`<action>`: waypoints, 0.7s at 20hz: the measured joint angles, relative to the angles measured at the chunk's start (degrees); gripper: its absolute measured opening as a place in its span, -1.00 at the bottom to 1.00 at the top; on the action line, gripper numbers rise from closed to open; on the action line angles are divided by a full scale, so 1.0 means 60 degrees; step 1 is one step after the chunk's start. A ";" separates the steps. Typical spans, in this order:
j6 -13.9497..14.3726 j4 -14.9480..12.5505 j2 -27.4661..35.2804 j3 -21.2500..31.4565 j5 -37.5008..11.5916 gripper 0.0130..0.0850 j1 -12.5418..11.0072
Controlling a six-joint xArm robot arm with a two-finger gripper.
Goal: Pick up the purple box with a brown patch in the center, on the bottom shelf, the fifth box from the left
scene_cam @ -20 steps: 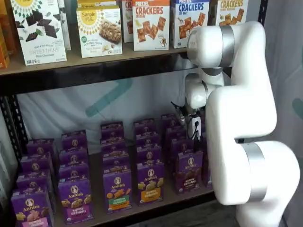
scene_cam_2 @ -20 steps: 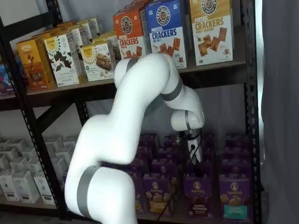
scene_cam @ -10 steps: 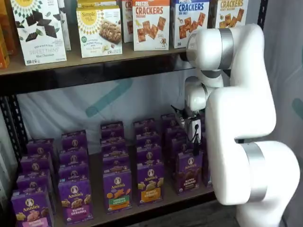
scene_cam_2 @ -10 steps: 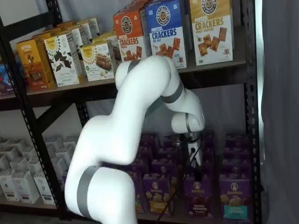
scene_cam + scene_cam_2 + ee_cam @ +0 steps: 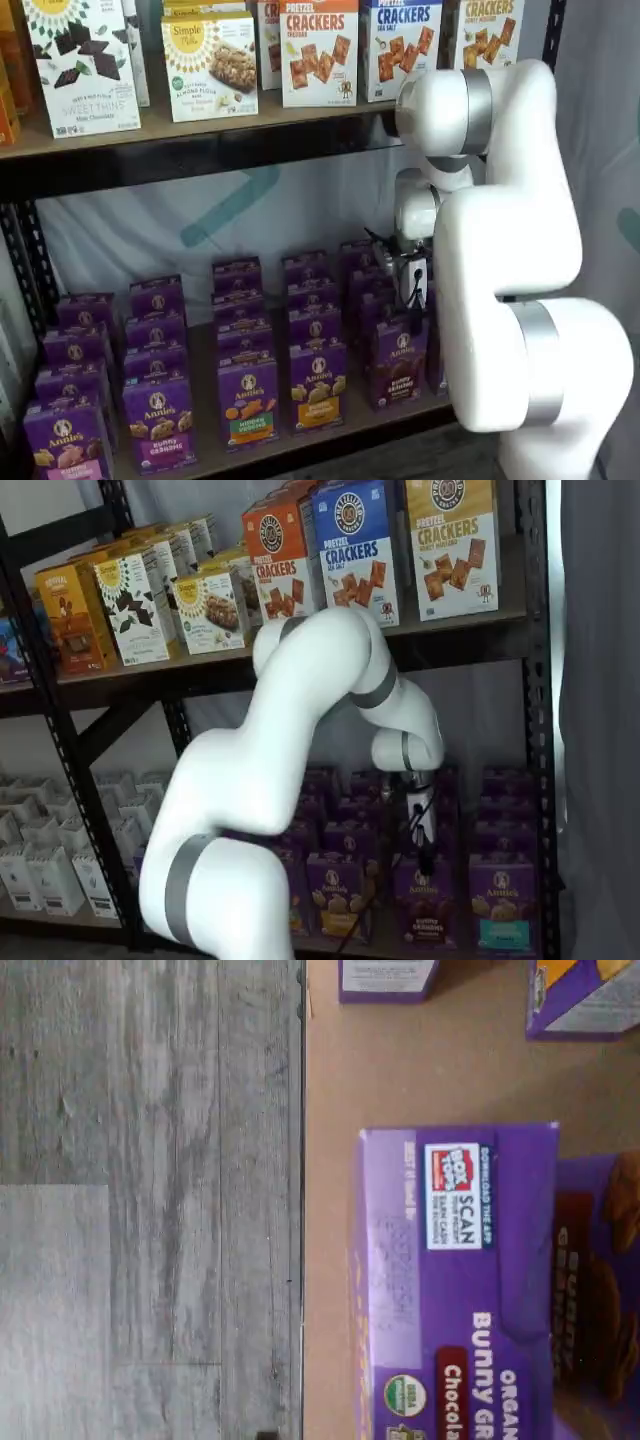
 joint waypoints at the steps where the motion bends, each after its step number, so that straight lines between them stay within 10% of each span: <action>1: -0.0066 0.0055 0.0025 -0.0014 -0.0006 1.00 -0.0021; 14: -0.0444 0.0431 0.0462 -0.0454 0.0005 1.00 -0.0080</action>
